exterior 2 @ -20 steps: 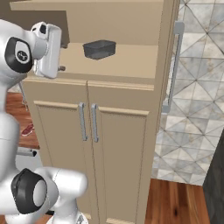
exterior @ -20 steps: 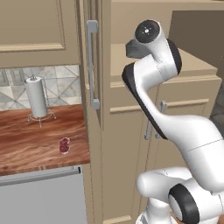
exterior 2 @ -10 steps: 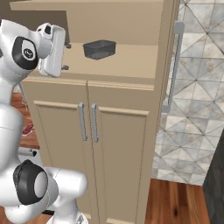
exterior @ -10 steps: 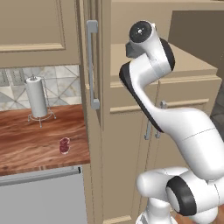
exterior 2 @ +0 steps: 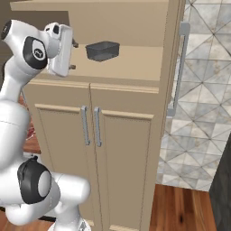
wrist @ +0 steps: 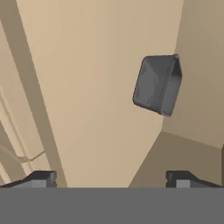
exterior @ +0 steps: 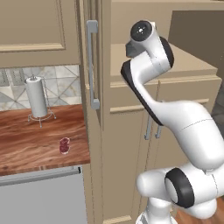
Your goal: Retrieve the tupperware from the cabinet, then place the raw meat into the tupperware to avoid contamination.
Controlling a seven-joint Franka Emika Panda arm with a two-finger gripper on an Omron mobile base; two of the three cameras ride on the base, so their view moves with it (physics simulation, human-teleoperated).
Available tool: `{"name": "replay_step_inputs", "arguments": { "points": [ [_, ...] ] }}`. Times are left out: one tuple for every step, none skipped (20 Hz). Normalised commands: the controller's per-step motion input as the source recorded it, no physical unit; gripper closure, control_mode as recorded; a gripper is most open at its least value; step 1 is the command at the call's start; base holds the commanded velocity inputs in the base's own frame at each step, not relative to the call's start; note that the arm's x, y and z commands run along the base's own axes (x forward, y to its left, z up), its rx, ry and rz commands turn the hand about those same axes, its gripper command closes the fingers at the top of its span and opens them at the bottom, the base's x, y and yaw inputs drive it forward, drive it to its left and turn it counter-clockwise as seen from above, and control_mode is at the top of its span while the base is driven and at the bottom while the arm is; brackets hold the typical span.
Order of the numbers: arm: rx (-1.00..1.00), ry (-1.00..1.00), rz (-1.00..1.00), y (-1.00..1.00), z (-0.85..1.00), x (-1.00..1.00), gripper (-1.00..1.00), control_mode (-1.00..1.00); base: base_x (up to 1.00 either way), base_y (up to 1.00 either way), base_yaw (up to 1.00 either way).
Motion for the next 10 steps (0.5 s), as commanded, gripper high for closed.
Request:
{"name": "replay_step_inputs", "arguments": {
  "points": [
    [0.02,-0.06,0.00,-0.14,0.00,0.26,-1.00,-1.00,0.00,0.00,0.00],
    [0.02,-0.06,0.00,-0.13,-0.01,0.24,-1.00,-1.00,0.00,0.00,0.00],
    [0.02,-0.06,0.00,-0.16,-0.03,0.25,-1.00,-1.00,0.00,0.00,0.00],
    [0.04,-0.05,0.00,-0.22,-0.04,0.27,-1.00,-1.00,0.00,0.00,0.00],
    [0.04,-0.04,0.00,-0.23,-0.05,0.27,-1.00,-1.00,0.00,0.00,0.00],
    [0.03,-0.04,0.00,-0.21,-0.09,0.26,-1.00,-1.00,0.00,0.00,0.00],
    [0.02,-0.04,0.00,-0.17,-0.09,0.25,-1.00,-1.00,0.00,0.00,0.00],
    [0.02,-0.04,0.00,-0.13,-0.09,0.24,-1.00,-1.00,0.00,0.00,0.00],
    [0.02,-0.03,0.00,-0.10,-0.09,0.24,-1.00,-1.00,0.00,0.00,0.00],
    [0.01,-0.03,0.00,-0.09,-0.11,0.24,-1.00,-1.00,0.00,0.00,0.00]
  ]
}}
